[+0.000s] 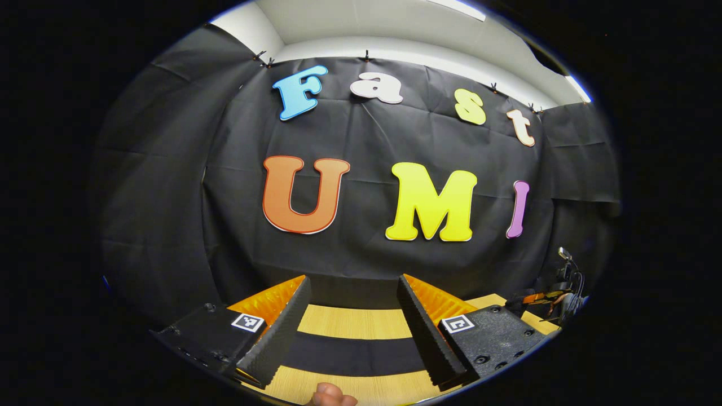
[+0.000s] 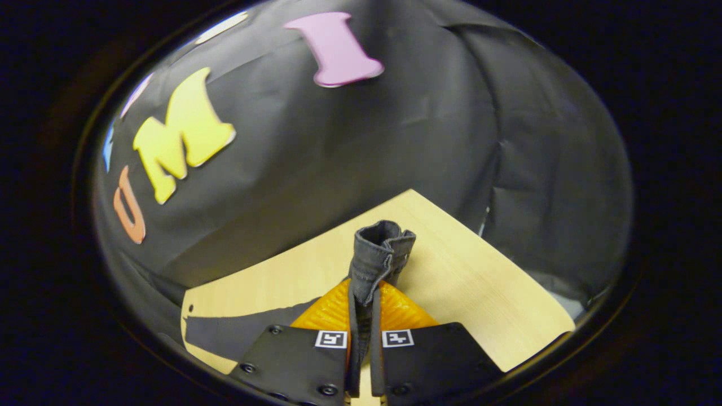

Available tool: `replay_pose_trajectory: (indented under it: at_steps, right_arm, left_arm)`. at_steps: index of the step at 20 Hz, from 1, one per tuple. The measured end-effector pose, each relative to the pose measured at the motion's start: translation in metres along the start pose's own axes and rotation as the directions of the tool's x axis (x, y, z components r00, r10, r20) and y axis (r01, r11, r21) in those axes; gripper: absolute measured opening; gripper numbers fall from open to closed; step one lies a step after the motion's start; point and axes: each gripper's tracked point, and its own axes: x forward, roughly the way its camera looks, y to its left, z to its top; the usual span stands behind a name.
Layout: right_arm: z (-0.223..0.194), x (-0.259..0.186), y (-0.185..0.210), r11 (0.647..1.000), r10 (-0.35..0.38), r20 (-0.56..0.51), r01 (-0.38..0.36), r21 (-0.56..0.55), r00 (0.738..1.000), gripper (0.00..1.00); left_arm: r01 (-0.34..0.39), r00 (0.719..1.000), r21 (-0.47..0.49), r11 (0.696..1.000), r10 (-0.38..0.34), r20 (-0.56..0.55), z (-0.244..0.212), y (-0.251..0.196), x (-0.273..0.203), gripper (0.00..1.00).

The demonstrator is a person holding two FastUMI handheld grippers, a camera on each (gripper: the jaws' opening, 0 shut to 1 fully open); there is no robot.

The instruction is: Grasp the waist and the cuffs of the jeans and fold them to make the two legs overlap; first hold the waist and fold one-third of the jeans toward the cuffs, then hold the cuffs and fold the remaining one-third in the same direction to finish folding.

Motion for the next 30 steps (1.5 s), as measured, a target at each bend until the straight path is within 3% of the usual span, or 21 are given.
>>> replay_pose_trajectory:
  at_steps: [2, 4, 5, 8, 11, 12, 16, 17, 21, 22, 23, 27, 30]
  right_arm:
    - [-0.003, -0.016, 0.03, 0.992, 0.031, 0.037, -0.026, -0.126, 0.999, 0.04]
    - [-0.006, -0.027, 0.059, 0.97, 0.076, 0.054, -0.061, -0.236, 0.996, 0.12]
    - [-0.006, -0.031, 0.072, 0.954, 0.096, 0.061, -0.075, -0.29, 0.994, 0.08]
    - [-0.014, -0.044, 0.111, 0.895, 0.148, 0.055, -0.11, -0.432, 0.987, 0.12]
    - [-0.02, -0.063, 0.134, 0.841, 0.209, 0.033, -0.162, -0.516, 0.977, 0.04]
    - [-0.019, -0.068, 0.14, 0.822, 0.227, 0.026, -0.177, -0.541, 0.974, 0.08]
    - [-0.024, -0.081, 0.153, 0.768, 0.273, -0.03, -0.237, -0.595, 0.961, 0.08]
    - [-0.023, -0.084, 0.156, 0.757, 0.28, -0.046, -0.25, -0.604, 0.959, 0.04]
    - [-0.029, -0.079, 0.163, 0.71, 0.303, -0.134, -0.317, -0.628, 0.944, 0.08]
    - [-0.034, -0.07, 0.161, 0.696, 0.312, -0.158, -0.338, -0.633, 0.937, 0.04]
    - [-0.037, -0.064, 0.162, 0.681, 0.322, -0.182, -0.361, -0.638, 0.929, 0.08]
    - [-0.033, -0.077, 0.161, 0.605, 0.346, -0.296, -0.453, -0.654, 0.89, 0.08]
    - [-0.026, -0.08, 0.157, 0.554, 0.322, -0.333, -0.462, -0.693, 0.886, 0.04]
  left_arm:
    - [-0.007, 1.0, -0.001, 1.0, 0.007, -0.013, -0.004, 0.003, -0.005, 0.98]
    - [-0.02, 1.0, 0.007, 1.0, 0.02, -0.014, -0.002, 0.009, -0.009, 0.98]
    - [-0.029, 1.0, 0.01, 1.0, 0.029, -0.012, -0.003, 0.012, -0.012, 0.98]
    - [-0.056, 0.998, -0.004, 0.998, 0.056, -0.012, -0.004, 0.026, -0.02, 0.98]
    - [-0.08, 0.997, -0.019, 0.997, 0.08, -0.018, -0.005, 0.034, -0.024, 0.98]
    - [-0.089, 0.996, -0.022, 0.996, 0.088, -0.02, -0.006, 0.038, -0.027, 0.98]
    - [-0.127, 0.992, -0.039, 0.991, 0.126, -0.031, -0.01, 0.05, -0.035, 0.98]
    - [-0.134, 0.991, -0.039, 0.99, 0.133, -0.032, -0.011, 0.051, -0.038, 0.98]
    - [-0.165, 0.986, -0.043, 0.985, 0.163, -0.037, -0.014, 0.057, -0.039, 0.98]
    - [-0.168, 0.985, -0.049, 0.984, 0.167, -0.041, -0.014, 0.058, -0.04, 0.98]
    - [-0.174, 0.984, -0.052, 0.983, 0.172, -0.045, -0.016, 0.06, -0.041, 0.98]
    - [-0.189, 0.981, -0.061, 0.98, 0.186, -0.053, -0.02, 0.069, -0.048, 0.98]
    - [-0.2, 0.979, -0.048, 0.979, 0.198, -0.054, -0.018, 0.073, -0.048, 0.98]
